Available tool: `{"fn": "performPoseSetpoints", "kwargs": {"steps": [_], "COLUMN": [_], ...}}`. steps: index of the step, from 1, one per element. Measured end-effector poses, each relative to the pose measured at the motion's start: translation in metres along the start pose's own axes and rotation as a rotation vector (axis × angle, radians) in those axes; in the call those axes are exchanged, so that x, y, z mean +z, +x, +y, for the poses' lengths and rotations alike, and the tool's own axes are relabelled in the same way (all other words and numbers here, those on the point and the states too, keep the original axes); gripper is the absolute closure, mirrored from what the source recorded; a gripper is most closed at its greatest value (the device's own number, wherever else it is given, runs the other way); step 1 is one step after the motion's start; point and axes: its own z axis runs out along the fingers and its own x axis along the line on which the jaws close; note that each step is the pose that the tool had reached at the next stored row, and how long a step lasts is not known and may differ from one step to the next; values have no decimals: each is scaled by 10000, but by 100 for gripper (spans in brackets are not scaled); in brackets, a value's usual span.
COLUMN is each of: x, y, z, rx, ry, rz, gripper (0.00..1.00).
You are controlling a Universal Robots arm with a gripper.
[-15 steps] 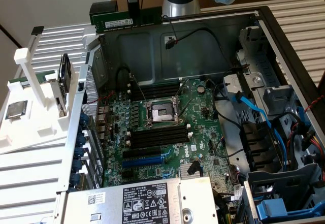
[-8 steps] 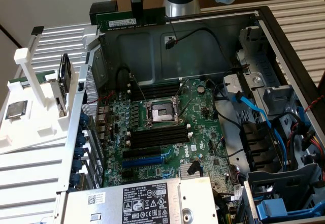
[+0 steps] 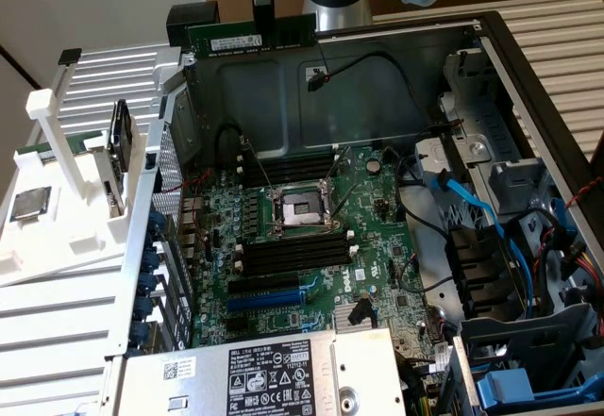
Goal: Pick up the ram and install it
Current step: 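Pick up the ram and move it above insertion slot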
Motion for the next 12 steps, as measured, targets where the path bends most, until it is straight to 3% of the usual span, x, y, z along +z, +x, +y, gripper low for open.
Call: {"fn": "performPoseSetpoints", "kwargs": {"steps": [12], "x": [6], "y": [5], "z": [-6], "rx": [38], "ry": [4], "rz": [-2], "gripper": [87]}}
